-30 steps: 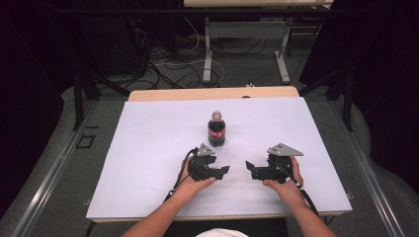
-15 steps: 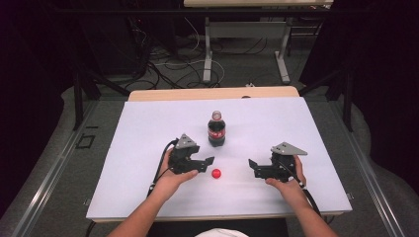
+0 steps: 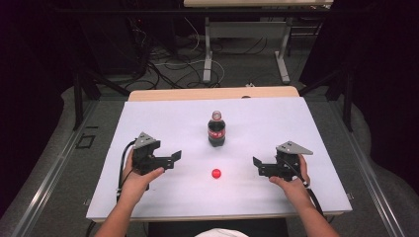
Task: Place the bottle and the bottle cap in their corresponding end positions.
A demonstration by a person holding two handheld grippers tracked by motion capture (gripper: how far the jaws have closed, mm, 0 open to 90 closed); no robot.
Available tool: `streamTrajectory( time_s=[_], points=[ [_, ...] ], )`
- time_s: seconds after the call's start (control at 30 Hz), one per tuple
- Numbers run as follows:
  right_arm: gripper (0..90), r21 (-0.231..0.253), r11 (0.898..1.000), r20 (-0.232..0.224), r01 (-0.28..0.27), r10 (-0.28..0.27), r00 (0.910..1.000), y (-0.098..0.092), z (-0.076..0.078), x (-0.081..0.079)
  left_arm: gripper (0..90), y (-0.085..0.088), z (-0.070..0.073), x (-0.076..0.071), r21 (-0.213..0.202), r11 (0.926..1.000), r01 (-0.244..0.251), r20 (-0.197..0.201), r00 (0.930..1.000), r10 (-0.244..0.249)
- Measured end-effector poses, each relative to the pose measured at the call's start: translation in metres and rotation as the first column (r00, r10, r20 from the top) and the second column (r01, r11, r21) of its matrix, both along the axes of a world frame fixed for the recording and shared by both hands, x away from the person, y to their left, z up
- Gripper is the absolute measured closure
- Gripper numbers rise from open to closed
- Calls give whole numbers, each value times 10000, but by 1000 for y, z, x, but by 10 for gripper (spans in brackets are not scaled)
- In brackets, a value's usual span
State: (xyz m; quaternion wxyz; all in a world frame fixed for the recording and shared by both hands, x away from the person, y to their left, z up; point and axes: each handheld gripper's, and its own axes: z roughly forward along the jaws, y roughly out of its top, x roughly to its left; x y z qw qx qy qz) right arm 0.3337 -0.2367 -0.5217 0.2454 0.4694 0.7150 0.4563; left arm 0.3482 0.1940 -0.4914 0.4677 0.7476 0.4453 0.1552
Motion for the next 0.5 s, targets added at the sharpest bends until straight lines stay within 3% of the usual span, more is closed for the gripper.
streamTrajectory(
  time_s=[0.1, 0.23, 0.33, 0.5],
  points=[
    [1, 39, 10000, 70, 42, -42, 10000, 0, -1, 1, 6, 13, -5, -2, -21, 9992, -410, 17, 9992, 410],
    [1, -41, 10000, -41, 85, -85, 10000, -1, -2, 1, 6, 31, -12, -3, -196, 9962, -846, 13, 9964, 846],
    [1, -201, 9997, -53, 116, -117, 9999, -3, -3, 2, 6, 43, -17, -3, -175, 9921, -1243, -61, 9922, 1242],
    [1, -172, 9994, -178, 289, -292, 9994, -7, -6, 4, 6, 57, -23, -3, -363, 9852, -1677, 167, 9856, 1684]
  ],
)
